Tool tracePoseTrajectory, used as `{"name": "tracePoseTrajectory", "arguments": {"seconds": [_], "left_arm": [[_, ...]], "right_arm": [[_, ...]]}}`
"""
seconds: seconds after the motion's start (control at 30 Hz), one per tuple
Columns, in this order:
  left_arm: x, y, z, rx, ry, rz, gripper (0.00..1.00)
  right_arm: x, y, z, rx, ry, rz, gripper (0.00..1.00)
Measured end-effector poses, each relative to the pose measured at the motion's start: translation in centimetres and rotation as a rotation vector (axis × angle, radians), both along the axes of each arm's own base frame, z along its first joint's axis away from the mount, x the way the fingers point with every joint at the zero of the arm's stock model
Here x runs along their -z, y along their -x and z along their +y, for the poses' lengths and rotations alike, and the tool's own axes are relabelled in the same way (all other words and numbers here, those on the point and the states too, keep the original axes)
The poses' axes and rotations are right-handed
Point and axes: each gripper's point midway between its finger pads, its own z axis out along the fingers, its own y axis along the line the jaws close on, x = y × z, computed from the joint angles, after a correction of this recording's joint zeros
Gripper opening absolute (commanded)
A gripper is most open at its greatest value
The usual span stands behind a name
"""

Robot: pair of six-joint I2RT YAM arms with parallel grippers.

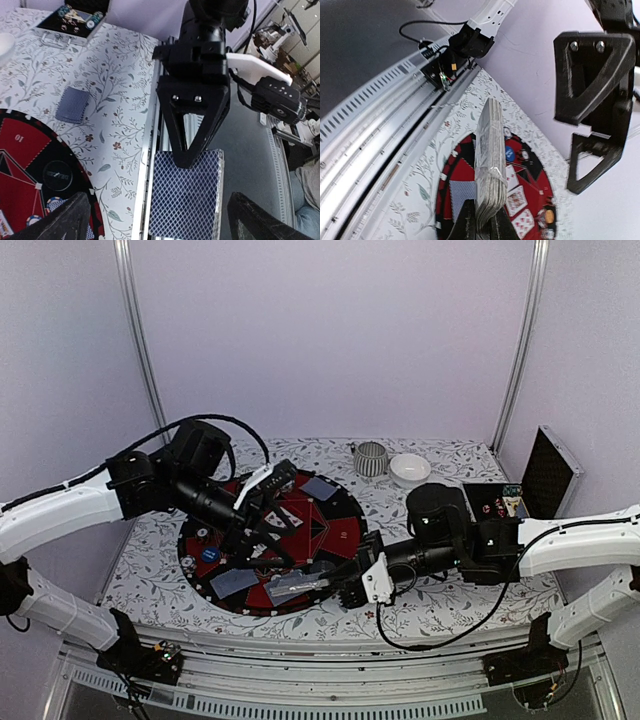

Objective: Distribute texas hold em gaming equipment
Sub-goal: Pass from the right arm to the left

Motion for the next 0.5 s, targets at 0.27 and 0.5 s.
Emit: {"name": "tracePoseTrajectory", "arguments": {"seconds": [0.27, 0.5], "left_arm": [[3.4, 4.4, -1.6, 0.189, -0.045, 0.02, 0.98], [4.8, 4.4, -2.1, 0.196, -0.082, -0.017, 0.91]], "right_arm": [[-0.1, -0.9, 0.7, 0.027, -0.013, -0.414, 0.02], [-1.0, -1.0, 1.1, 0.035, -0.035, -0.562, 0.02]]}}
